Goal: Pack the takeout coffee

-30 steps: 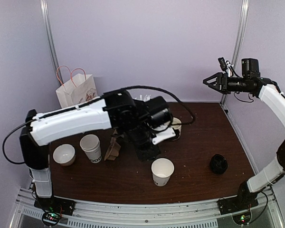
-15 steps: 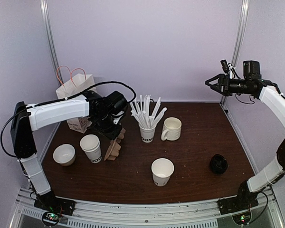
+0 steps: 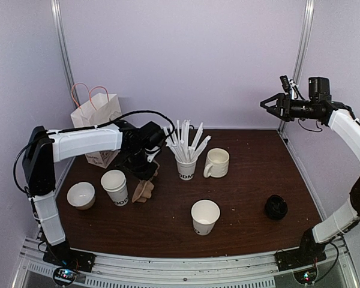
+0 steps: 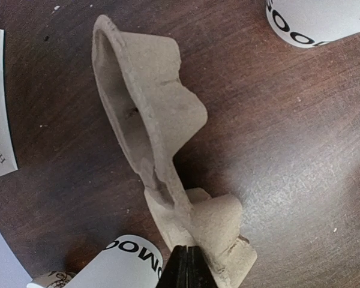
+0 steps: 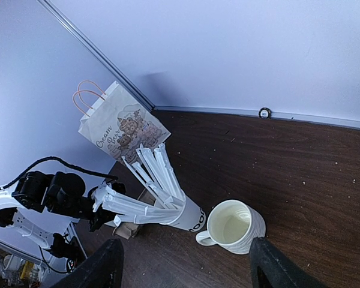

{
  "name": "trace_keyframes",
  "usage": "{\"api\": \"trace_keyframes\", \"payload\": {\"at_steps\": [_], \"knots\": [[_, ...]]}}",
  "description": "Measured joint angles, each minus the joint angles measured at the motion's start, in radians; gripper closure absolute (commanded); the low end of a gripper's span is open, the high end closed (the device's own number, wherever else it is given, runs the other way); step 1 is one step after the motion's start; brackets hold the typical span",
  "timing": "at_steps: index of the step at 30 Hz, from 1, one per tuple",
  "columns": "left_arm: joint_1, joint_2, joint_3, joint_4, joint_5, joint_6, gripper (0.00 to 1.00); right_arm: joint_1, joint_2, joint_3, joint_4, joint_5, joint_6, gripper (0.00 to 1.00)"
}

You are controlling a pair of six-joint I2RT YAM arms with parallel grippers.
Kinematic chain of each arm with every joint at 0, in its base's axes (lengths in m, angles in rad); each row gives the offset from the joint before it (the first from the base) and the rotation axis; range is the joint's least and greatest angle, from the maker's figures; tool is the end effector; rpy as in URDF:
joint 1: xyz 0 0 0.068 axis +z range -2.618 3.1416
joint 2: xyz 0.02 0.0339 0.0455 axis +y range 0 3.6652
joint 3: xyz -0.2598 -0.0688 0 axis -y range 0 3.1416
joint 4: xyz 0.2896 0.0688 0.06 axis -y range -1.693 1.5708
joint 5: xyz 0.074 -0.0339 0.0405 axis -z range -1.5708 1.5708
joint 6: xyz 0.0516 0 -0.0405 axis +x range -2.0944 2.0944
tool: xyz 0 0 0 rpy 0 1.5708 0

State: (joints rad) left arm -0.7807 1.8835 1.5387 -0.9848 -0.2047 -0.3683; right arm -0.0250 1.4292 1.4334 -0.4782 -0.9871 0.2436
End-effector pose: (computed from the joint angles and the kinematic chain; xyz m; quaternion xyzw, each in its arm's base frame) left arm 0.3075 -0.2899 0.1984 0.1902 0.9691 0.0201 0.1556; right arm 0.3648 0.0339 0.3852 -0.1441 0.7778 0.4520 0.4123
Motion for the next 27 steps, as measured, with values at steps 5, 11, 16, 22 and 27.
{"api": "trace_keyframes", "payload": {"at_steps": [5, 11, 16, 22, 27], "knots": [[-0.013, 0.009, 0.0, 0.017, 0.04, 0.0, 1.0, 0.0, 0.0, 0.0, 0.0, 0.0, 0.0, 0.25], [-0.046, 0.008, 0.004, 0.019, 0.053, 0.0, 0.96, -0.013, 0.0, 0.0, -0.008, 0.0, -0.013, 0.25], [-0.055, -0.059, -0.026, 0.019, 0.055, 0.003, 0.81, -0.035, -0.005, 0.0, -0.136, 0.037, -0.177, 0.25], [-0.079, -0.259, -0.079, 0.014, 0.064, 0.076, 0.62, -0.039, -0.072, -0.05, -0.352, 0.164, -0.498, 0.29], [-0.102, -0.32, -0.049, -0.06, 0.031, 0.09, 0.57, -0.015, -0.126, -0.119, -0.502, 0.221, -0.714, 0.36]]}}
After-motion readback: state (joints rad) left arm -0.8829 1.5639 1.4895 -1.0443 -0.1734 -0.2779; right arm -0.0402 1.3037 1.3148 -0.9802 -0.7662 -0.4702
